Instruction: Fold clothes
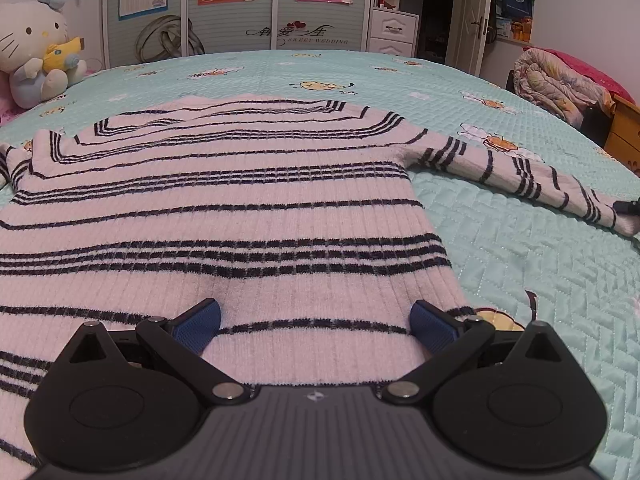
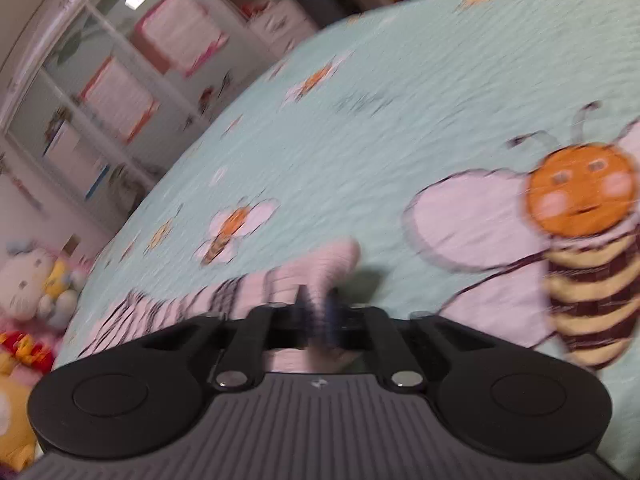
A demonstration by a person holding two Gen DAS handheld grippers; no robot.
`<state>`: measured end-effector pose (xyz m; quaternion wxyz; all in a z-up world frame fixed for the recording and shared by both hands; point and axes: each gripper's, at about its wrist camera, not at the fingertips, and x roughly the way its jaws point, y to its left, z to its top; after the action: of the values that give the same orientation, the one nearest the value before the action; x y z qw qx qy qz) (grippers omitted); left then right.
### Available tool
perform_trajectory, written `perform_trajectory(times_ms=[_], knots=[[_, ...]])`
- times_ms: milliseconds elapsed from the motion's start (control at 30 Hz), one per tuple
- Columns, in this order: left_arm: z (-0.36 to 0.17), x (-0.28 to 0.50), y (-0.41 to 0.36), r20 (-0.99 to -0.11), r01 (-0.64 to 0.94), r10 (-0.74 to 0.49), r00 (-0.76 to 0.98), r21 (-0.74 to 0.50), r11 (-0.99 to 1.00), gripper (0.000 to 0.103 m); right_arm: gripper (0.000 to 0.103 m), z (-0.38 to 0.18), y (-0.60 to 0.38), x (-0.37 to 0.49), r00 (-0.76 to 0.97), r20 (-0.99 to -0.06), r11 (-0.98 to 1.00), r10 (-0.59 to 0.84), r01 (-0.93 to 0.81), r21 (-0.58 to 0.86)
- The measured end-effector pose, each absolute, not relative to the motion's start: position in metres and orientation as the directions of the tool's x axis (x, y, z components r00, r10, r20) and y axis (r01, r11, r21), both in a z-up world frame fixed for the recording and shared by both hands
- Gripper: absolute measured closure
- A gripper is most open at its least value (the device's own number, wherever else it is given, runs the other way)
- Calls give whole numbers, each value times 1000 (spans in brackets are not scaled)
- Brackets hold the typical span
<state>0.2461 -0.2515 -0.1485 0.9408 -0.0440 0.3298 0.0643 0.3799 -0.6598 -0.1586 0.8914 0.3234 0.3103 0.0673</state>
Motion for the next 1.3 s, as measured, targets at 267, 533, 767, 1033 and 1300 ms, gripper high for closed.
perform_trajectory(times_ms=[267,533,767,1033,1300], knots=[[-149,246,-252,-624,-150,92,776,-40,988,0,96,-164,-677,380,772,-584,771,253,203,603],[-150,246,-251,-621,-149,91,778,-42,988,0,62,-137,-678,348,865,-490,788,110,225,573],[-149,246,-251,-621,-149,91,778,-42,988,0,63,-162,-640,376,829,-501,742,251,168,649],[-150,245,-251,-614,-148,86,784,-51,988,0,103,-169,-612,384,799,-542,744,261,191,640],[-150,244,-248,-609,-146,76,789,-66,987,0,76,-150,-514,427,732,-361,644,578,-137,753]])
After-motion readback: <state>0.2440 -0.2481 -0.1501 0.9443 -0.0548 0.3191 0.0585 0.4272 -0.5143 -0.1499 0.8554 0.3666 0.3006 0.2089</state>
